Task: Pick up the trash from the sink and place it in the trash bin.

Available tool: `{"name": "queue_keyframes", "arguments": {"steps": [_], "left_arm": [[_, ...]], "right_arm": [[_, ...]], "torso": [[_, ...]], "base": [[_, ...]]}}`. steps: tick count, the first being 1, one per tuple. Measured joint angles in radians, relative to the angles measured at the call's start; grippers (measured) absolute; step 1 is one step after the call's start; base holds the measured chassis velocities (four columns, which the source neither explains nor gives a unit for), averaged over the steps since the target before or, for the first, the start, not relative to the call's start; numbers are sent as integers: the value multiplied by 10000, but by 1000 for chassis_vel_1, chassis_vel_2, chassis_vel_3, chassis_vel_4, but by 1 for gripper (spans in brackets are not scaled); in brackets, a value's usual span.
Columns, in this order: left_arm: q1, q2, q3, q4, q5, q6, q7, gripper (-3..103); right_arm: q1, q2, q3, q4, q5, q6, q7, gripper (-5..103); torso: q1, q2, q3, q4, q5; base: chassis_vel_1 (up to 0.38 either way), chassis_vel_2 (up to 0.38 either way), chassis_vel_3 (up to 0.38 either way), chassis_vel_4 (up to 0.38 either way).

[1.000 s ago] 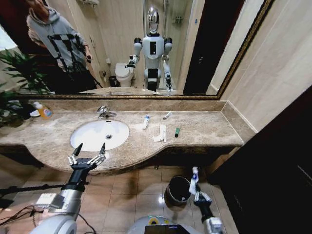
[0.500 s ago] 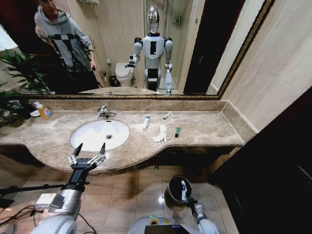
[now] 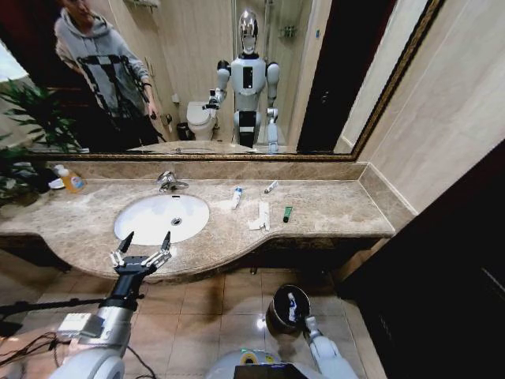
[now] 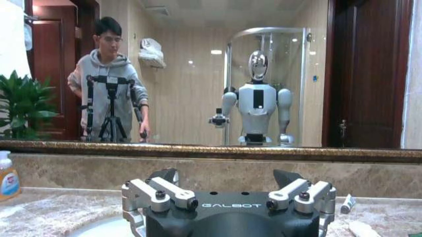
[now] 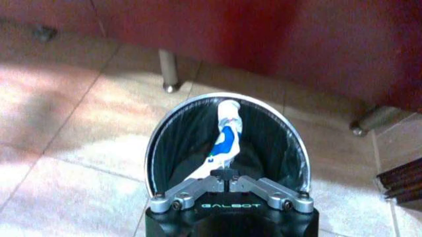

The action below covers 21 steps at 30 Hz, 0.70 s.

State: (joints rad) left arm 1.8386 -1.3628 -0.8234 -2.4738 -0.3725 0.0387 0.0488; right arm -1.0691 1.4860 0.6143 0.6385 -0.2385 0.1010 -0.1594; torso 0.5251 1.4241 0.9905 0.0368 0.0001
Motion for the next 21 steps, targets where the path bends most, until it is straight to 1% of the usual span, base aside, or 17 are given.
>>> {"name": "queue_keyframes", "arguments": {"steps": [1,5,9,11,14,16,18,19,21], "left_arm": [[0,0,0,0,0,0,0,100],[0,0,0,0,1,0,0,100],[0,0,0,0,0,0,0,100],[0,0,0,0,0,0,0,100],[0,0,0,0,0,0,0,100],[0,0,0,0,0,0,0,100],[0,0,0,0,0,0,0,100],[0,0,0,0,0,0,0,100],[0,0,0,0,0,-1,0,100]], "right_arm": [[263,-44,15,-510,-149,38,1,0],[621,-107,28,-1148,-267,-85,-18,0],[870,-156,24,-1617,-341,-92,-26,0],[906,-167,18,-1667,-348,-95,-26,-2],[995,-204,-1,-1768,-352,-159,-8,14],[1004,-214,-9,-1767,-354,-185,-6,14],[1009,-227,-14,-1742,-354,-207,11,25],[1009,-227,-14,-1742,-354,-207,11,25],[1000,-230,-14,-1686,-339,-215,38,36]], "torso": [[0,0,0,0,1],[0,0,0,0,-1],[0,0,0,-1,-1],[0,0,0,-1,-1],[0,0,0,-1,-1],[0,0,0,0,-1],[0,0,0,-1,-1],[0,0,0,-1,-1],[0,0,-1,0,-1]], "base": [[0,0,0,0],[0,0,0,0],[0,0,0,0],[0,0,0,0],[0,0,0,0],[0,0,0,0],[0,0,0,0],[0,0,0,0],[0,0,0,0]]}}
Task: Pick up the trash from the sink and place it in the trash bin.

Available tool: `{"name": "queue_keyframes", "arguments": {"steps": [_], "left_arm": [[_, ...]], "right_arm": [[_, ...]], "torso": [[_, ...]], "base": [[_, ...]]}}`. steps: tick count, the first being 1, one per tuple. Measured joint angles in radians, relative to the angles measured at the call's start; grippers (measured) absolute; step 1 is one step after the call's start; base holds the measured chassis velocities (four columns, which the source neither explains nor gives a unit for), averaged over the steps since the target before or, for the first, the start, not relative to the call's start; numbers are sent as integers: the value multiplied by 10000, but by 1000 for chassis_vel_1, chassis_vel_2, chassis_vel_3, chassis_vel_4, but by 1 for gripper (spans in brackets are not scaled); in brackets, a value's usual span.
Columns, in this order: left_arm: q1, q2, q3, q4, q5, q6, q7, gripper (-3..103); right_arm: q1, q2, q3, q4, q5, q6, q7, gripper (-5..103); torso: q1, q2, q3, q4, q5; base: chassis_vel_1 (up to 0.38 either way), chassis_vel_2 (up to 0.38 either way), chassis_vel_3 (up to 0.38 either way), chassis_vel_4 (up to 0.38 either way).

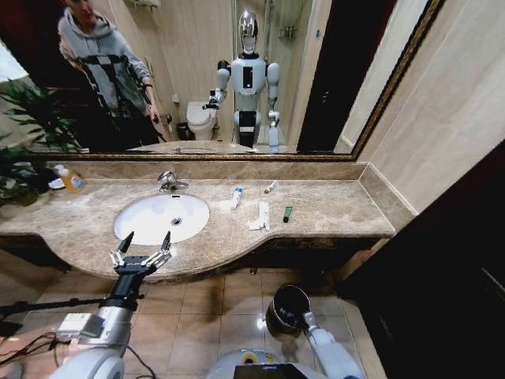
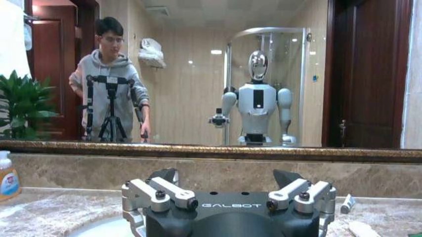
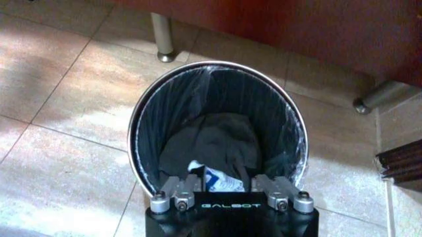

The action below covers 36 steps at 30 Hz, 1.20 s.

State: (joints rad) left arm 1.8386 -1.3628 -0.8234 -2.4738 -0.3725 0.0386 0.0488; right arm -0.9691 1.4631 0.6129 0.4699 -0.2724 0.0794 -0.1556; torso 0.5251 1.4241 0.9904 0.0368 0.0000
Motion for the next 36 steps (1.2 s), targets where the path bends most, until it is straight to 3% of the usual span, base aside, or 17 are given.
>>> {"name": "queue_keyframes", "arguments": {"steps": [5,7,12,14,16,25,36], "left_arm": [[0,0,0,0,0,0,0,100],[0,0,0,0,0,0,0,100],[0,0,0,0,0,0,0,100],[0,0,0,0,0,0,0,100],[0,0,0,0,0,0,0,100],[-1,0,0,0,0,1,0,100],[0,0,0,0,0,0,0,100]], "right_arm": [[-85,19,9,102,3,0,30,57],[-109,38,11,122,3,7,52,57],[-281,186,34,318,30,128,239,84],[-307,198,34,363,61,147,257,84],[-535,272,30,840,257,210,334,95],[-1439,435,11,2216,1290,825,542,100],[-4615,693,30,7663,2770,1099,779,100]], "torso": [[0,0,0,0,-1],[0,0,0,0,-1],[0,0,0,0,0],[0,0,0,0,0],[0,0,0,0,-1],[0,0,0,0,0],[-2,1,-1,-1,-2]], "base": [[0,0,0,0],[0,0,0,0],[0,0,0,0],[0,0,0,0],[0,0,0,0],[0,0,0,0],[0,0,0,0]]}}
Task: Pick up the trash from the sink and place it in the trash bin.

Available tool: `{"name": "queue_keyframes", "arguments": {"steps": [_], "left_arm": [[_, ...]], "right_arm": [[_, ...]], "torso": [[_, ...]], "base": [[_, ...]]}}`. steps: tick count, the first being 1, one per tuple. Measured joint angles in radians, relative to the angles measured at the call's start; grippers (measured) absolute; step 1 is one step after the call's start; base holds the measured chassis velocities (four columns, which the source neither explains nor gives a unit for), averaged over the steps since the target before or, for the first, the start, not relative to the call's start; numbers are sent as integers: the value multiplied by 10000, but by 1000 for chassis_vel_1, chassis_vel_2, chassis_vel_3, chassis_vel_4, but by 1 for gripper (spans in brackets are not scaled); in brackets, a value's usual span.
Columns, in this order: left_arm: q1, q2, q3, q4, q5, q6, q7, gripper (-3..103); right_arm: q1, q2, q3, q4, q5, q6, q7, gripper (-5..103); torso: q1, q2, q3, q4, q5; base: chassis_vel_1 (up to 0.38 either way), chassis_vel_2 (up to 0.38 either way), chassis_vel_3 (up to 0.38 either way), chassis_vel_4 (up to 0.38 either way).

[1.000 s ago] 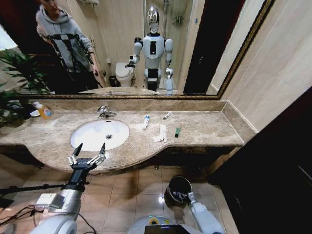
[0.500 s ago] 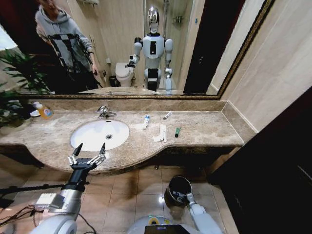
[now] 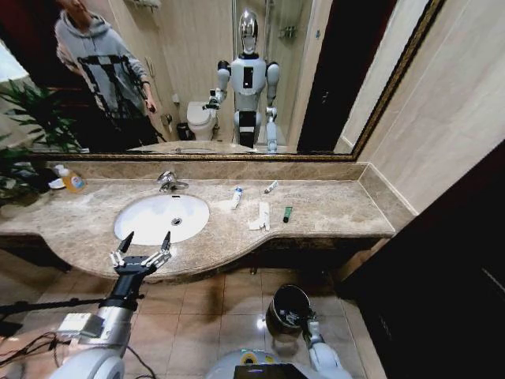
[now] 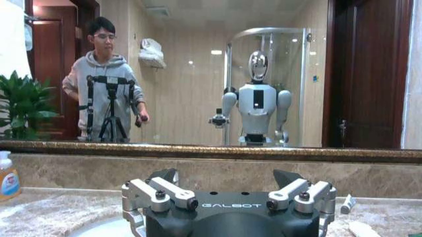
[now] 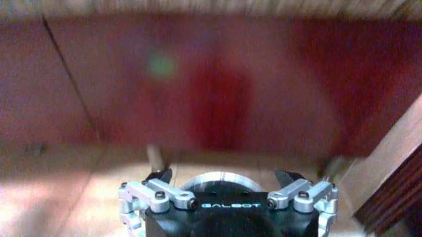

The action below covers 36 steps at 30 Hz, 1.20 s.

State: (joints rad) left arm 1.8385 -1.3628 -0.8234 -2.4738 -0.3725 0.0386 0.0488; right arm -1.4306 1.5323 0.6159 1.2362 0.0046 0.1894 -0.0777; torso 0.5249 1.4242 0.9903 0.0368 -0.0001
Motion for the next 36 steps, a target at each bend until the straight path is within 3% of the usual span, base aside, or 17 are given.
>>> {"name": "queue_keyframes", "arguments": {"steps": [1,3,5,7,9,17,22,29,31,32,36], "left_arm": [[0,1,0,0,0,0,0,100],[1,0,0,0,0,0,1,100],[0,0,0,0,0,0,0,100],[0,0,0,0,0,0,0,100],[0,0,1,0,0,0,0,100],[0,0,0,0,0,0,0,100],[0,0,0,0,0,0,0,100],[0,0,0,0,0,0,0,100],[0,0,0,0,0,0,0,100],[0,0,0,0,0,1,0,100],[0,0,0,0,0,0,0,100]], "right_arm": [[-711,46,13,1286,282,16,89,100],[-1016,65,24,1831,381,33,125,100],[-2075,122,72,3481,605,109,281,100],[-2299,136,79,3796,629,122,310,100],[-3295,197,93,5334,698,177,476,100],[-4177,178,62,8226,819,23,753,100],[-3753,117,-31,9320,985,-648,752,100],[-2420,-322,-269,9569,1231,-1539,743,100],[-2155,-422,-332,9567,1300,-1720,743,100],[-1156,-706,-572,9065,1283,-2098,744,100],[-179,-887,-923,8249,1077,-2252,759,100]], "torso": [[0,0,0,0,1],[0,1,0,0,0],[0,1,0,1,1],[0,1,0,0,1],[0,1,0,-1,2],[2,1,1,-1,0],[2,1,1,0,0],[2,-1,2,0,0],[2,-1,2,0,2],[2,-1,2,1,1],[3,-1,3,0,2]], "base": [[0,0,0,0],[0,0,0,0],[0,0,0,0],[0,0,0,0],[0,0,0,0],[0,0,0,0],[0,0,0,0],[0,0,0,0],[0,0,0,0],[0,0,0,0],[0,0,0,0]]}}
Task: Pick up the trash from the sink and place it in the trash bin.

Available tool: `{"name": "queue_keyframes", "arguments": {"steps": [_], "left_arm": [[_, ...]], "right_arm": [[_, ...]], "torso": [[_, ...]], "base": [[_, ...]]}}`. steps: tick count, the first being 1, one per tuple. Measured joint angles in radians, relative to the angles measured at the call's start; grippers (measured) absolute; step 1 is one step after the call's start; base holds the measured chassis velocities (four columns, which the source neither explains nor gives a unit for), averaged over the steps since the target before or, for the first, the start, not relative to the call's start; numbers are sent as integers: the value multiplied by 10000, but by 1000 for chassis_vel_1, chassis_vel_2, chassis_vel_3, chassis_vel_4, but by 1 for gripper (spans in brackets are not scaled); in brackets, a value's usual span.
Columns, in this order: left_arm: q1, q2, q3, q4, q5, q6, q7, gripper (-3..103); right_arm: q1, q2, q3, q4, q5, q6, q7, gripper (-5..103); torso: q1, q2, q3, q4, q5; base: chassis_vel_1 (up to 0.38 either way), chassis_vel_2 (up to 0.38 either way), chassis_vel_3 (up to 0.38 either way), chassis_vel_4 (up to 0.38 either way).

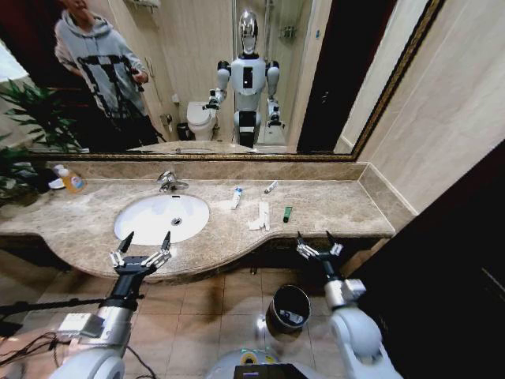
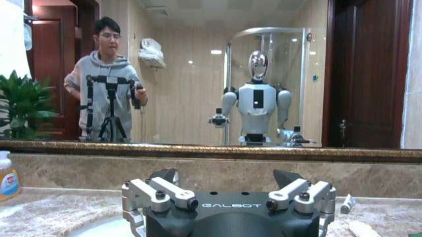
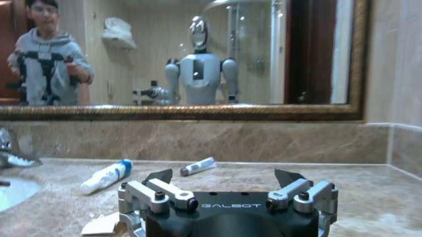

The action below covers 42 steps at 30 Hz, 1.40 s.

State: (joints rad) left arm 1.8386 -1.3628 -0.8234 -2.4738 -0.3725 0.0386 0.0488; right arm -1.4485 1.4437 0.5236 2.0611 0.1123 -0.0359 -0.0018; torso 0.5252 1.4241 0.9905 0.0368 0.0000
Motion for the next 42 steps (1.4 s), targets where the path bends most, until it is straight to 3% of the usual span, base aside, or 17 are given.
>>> {"name": "queue_keyframes", "arguments": {"steps": [12,26,34,36,37,41,42], "left_arm": [[0,0,0,0,0,0,1,100],[0,0,0,0,0,0,1,100],[0,0,0,0,0,0,0,100],[0,0,0,0,0,0,1,100],[0,0,0,0,0,0,1,100],[0,0,0,0,0,0,0,100],[0,0,0,0,0,0,0,100]], "right_arm": [[3198,-155,-1454,-2745,-56,-1289,637,100],[4179,-139,-1619,-4345,-76,-1314,695,101],[4325,-116,-1522,-4748,-176,-1204,678,79],[4307,-117,-1442,-4783,-204,-1198,673,69],[4307,-117,-1442,-4783,-204,-1198,673,69],[4292,-93,-1264,-4839,-254,-1204,665,47],[4292,-93,-1264,-4839,-254,-1204,665,47]], "torso": [[1,0,0,0,-1],[0,0,-1,-1,-1],[-1,0,-1,0,0],[-1,0,-1,0,-1],[-1,0,-1,0,-1],[-1,0,-1,0,0],[-1,0,-1,0,0]], "base": [[0,0,0,0],[0,0,0,0],[0,0,0,0],[0,0,0,0],[0,0,0,0],[0,0,0,0],[0,0,0,0]]}}
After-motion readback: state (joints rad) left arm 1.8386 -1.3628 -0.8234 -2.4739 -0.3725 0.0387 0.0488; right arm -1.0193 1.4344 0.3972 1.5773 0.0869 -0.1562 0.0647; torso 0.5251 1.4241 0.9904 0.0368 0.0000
